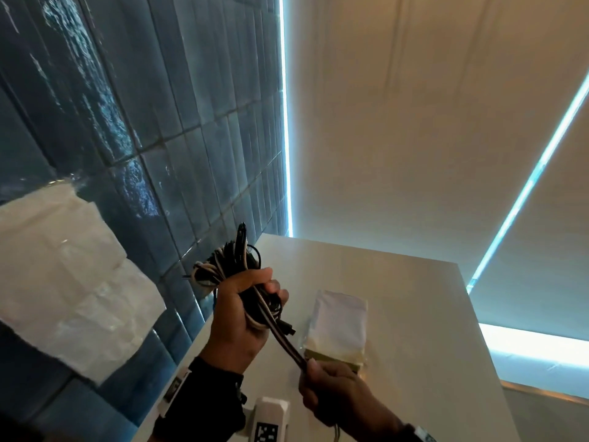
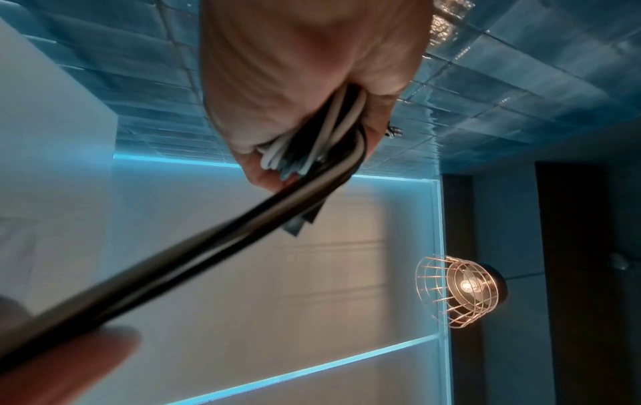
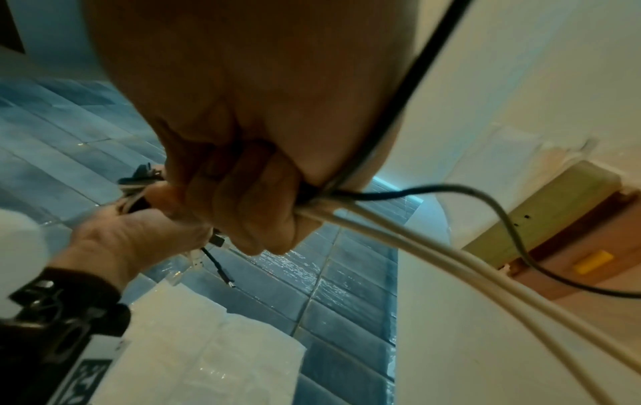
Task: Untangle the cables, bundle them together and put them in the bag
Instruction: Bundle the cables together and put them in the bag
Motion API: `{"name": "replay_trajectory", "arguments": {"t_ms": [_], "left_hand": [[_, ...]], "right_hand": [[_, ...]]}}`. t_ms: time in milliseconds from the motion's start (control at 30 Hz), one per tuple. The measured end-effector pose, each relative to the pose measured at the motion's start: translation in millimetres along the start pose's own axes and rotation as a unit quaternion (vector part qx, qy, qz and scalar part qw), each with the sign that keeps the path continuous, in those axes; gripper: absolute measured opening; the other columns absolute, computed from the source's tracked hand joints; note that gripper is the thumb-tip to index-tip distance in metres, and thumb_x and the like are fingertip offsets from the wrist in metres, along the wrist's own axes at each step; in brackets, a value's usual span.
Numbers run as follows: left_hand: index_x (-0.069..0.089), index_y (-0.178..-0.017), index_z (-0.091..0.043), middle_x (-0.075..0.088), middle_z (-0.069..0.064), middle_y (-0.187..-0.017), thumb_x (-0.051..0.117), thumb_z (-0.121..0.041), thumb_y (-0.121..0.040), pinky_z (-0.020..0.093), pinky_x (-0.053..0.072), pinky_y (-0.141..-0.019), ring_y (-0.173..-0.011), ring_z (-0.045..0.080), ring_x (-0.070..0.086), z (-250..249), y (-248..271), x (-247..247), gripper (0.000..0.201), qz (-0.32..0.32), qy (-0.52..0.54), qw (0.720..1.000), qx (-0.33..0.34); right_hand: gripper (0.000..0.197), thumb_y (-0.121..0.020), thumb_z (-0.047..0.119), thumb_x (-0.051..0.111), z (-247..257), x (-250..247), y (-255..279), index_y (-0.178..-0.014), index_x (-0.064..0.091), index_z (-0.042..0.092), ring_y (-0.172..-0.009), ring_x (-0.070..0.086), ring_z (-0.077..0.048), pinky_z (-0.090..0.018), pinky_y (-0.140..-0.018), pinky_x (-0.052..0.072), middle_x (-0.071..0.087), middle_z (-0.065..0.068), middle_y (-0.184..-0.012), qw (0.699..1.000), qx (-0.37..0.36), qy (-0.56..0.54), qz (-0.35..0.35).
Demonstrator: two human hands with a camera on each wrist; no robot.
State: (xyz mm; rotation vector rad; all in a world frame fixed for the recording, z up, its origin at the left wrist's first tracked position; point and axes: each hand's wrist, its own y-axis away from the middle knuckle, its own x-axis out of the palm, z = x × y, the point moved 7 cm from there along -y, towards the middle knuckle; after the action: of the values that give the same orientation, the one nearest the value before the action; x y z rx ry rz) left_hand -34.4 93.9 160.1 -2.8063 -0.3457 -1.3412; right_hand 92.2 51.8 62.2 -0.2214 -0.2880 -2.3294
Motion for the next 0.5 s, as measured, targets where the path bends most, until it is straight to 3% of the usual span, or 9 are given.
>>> {"name": "replay_trajectory", "arguments": {"t_ms": [167, 333, 433, 500], "left_hand": [[0.055, -0.075, -0.010, 0.045, 0.000, -0.058, 0.085, -0.003, -0.037, 0.027, 0.043, -0.050, -0.046, 0.013, 0.046, 3.6, 15.8, 5.4, 0.049, 0.085, 0.010, 0.994, -0.061], [0.057, -0.080, -0.006, 0.044, 0.006, -0.059, 0.081, 0.000, -0.045, 0.031, 0.043, -0.051, -0.047, 0.017, 0.044, 11.2, 35.7, 3.2, 0.043, 0.163, -0.055, 0.974, -0.149], [0.056, -0.081, -0.005, 0.043, 0.007, -0.059, 0.074, 0.004, -0.048, 0.031, 0.043, -0.053, -0.047, 0.018, 0.043, 22.0, 45.2, -3.1, 0.039, 0.171, -0.091, 0.960, -0.201], [0.056, -0.081, -0.004, 0.040, 0.008, -0.059, 0.068, 0.006, -0.051, 0.031, 0.042, -0.053, -0.047, 0.019, 0.043, 30.0, 52.3, -3.8, 0.033, 0.176, -0.111, 0.950, -0.232]], "right_hand": [[0.047, -0.078, 0.062, 0.064, -0.6, -20.4, 4.3, -0.063, 0.057, 0.018, -0.044, 0.032, -0.010, -0.023, -0.043, 0.024, 0.040, -0.001, -0.056, 0.997, 0.014, 0.079, 0.018], [0.035, -0.085, 0.049, 0.062, 16.7, -69.6, 11.3, -0.062, 0.059, 0.023, -0.046, 0.032, -0.009, -0.023, -0.045, 0.024, 0.041, 0.007, -0.053, 0.977, 0.041, 0.211, -0.017], [0.032, -0.096, 0.027, 0.057, 58.0, -78.9, 12.2, -0.064, 0.060, 0.022, -0.044, 0.036, -0.003, -0.017, -0.047, 0.029, 0.047, 0.012, -0.049, 0.952, -0.008, 0.306, -0.013], [0.031, -0.096, 0.019, 0.057, 83.8, -76.2, 9.4, -0.065, 0.060, 0.022, -0.048, 0.040, -0.001, -0.013, -0.052, 0.033, 0.051, 0.014, -0.051, 0.932, -0.052, 0.358, -0.003]]}}
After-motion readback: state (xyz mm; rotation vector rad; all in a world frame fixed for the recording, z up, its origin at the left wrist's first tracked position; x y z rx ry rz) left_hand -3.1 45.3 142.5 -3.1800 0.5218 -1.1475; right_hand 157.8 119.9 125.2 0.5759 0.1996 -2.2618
